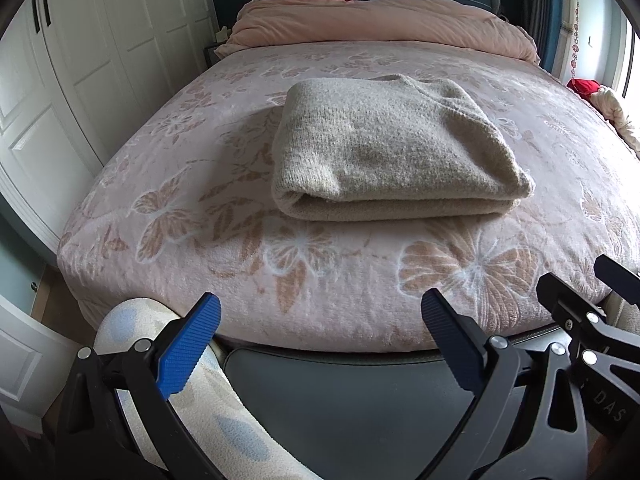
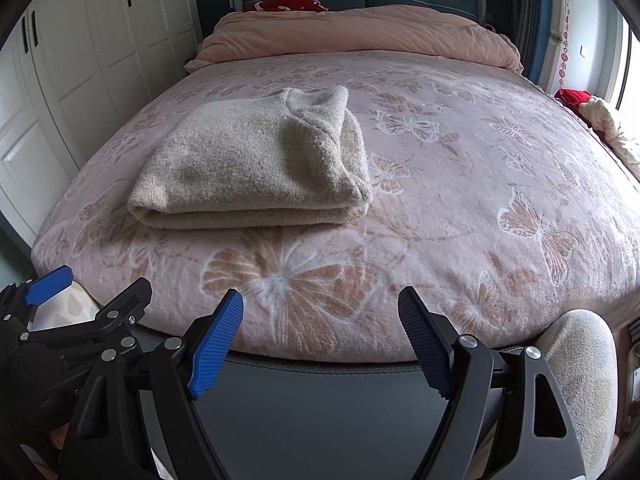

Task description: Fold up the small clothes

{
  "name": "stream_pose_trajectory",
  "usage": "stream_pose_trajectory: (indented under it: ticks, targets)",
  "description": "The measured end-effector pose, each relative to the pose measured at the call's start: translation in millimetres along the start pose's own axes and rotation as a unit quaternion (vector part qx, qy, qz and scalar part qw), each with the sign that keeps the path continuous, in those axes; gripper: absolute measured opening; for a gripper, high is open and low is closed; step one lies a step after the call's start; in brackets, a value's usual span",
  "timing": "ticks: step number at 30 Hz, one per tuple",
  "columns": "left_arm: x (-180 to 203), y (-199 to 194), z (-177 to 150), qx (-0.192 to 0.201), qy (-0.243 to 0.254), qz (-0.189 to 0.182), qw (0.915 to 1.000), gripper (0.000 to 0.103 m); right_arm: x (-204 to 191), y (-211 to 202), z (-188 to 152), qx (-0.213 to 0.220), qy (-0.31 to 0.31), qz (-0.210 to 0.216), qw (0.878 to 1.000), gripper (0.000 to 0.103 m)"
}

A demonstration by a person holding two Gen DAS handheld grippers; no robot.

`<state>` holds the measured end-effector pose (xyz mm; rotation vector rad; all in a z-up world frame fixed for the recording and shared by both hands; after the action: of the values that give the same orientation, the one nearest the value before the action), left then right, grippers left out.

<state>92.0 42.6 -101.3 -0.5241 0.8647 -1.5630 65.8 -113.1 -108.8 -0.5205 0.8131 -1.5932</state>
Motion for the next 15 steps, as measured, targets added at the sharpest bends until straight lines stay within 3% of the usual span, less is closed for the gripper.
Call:
stream_pose_trajectory:
  ticks: [15]
  targets:
    - [1.0,-1.5,1.2,0.004,0.000,0.002,1.0000,0.098,-1.6,-1.0,0.9,0.002,0.004,-0.002,1.000,0.077]
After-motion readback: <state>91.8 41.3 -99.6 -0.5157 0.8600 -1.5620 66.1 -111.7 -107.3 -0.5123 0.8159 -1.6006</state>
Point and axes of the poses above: each gripper's, at about its wrist camera, not at the fingertips, and y roughly the way its jaws point, x to its right, z to its top, the point moved 9 cm from there along y, roughly the way its jaws point, and after that the axes turned 5 degrees about y, right-handed, at the moved point
